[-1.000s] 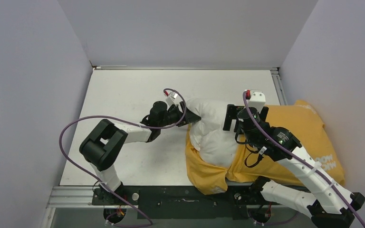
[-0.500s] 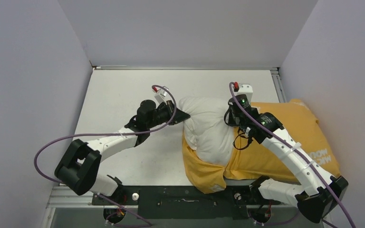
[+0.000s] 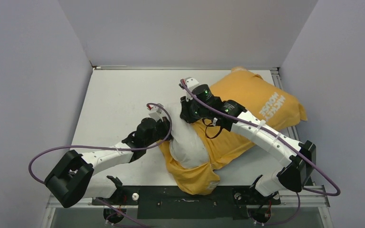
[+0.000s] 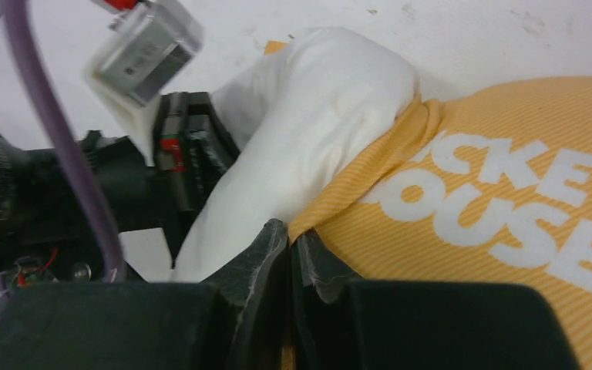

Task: Put the pillow into the pillowcase
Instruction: Stuff the pillow into the pillowcase.

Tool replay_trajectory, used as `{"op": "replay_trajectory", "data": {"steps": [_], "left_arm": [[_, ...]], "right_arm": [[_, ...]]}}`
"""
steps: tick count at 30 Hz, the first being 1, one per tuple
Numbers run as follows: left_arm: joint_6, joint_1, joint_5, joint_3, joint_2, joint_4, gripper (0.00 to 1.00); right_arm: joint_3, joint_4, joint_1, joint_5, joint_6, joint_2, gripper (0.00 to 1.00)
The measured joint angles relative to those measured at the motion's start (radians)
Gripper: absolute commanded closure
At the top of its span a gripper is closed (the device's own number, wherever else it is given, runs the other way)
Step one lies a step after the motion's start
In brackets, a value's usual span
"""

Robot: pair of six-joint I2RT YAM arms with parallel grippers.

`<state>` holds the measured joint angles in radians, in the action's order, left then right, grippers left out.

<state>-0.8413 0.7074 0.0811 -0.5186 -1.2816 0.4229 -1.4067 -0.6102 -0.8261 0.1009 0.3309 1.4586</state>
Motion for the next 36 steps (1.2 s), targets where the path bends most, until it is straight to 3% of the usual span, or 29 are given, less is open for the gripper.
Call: {"op": "replay_trajectory", "data": {"steps": [6,12,19,23,25,30,33,36], "left_arm": [[-0.018,0.045,-0.103,0.006,-0.031,0.044,1.0],[-0.066,0.101,-0.25,-0.002,-0.164,0.187,1.0],[-0.138,0.142,-0.457,-0.023,-0.282,0.329,1.0],[-0.11,0.146,-0.481,-0.026,-0.304,0.396,1.0],[-0.088,0.145,-0.472,-0.026,-0.298,0.406,0.89],[-0.029,0.134,-0.443,-0.03,-0.16,0.227,0.41],[0.0,0.129,-0.459,-0.045,-0.006,0.004,0.25],[0.019,0.127,-0.465,-0.079,0.143,-0.23,0.18]], "right_arm": [[0.015,0.094,-0.051,0.063,0.023,-0.006,0.95],[0.083,0.182,-0.051,0.113,0.09,-0.039,0.95],[0.18,0.276,-0.066,0.108,0.127,-0.07,0.95],[0.235,0.272,-0.082,0.05,0.116,-0.119,0.95],[0.259,0.257,-0.081,0.002,0.106,-0.146,0.95],[0.356,0.233,-0.005,-0.034,0.106,-0.192,0.95],[0.375,0.231,0.018,-0.035,0.114,-0.191,0.95],[0.375,0.236,0.018,-0.031,0.117,-0.188,0.95]]}}
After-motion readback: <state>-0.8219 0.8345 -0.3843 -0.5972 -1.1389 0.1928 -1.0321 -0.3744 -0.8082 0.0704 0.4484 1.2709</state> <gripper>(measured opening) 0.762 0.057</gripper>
